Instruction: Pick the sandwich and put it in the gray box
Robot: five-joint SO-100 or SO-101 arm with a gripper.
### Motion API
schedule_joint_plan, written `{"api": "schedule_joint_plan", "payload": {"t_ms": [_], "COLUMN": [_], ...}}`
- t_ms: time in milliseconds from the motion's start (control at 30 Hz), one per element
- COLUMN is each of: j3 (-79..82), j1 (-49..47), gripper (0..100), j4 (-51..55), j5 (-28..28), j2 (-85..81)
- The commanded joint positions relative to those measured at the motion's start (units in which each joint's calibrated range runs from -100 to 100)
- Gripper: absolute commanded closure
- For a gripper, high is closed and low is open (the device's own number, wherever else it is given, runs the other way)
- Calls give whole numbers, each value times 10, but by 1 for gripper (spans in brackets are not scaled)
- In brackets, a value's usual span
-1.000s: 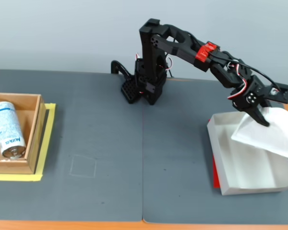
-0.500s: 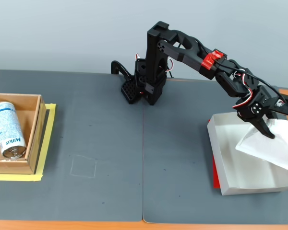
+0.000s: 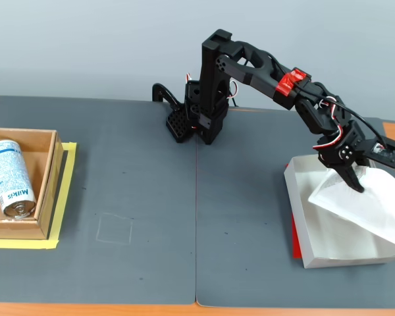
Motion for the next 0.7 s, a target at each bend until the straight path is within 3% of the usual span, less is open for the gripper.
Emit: {"api": "schedule_joint_plan", "payload": {"t_ms": [0,267,667], "j3": [-28,-28,-28], "j1": [-1,-2,-1], "gripper": [96,75,74], "j4": [4,5,4], "j5": [4,4,4], "j2": [-13,-13,-12]}}
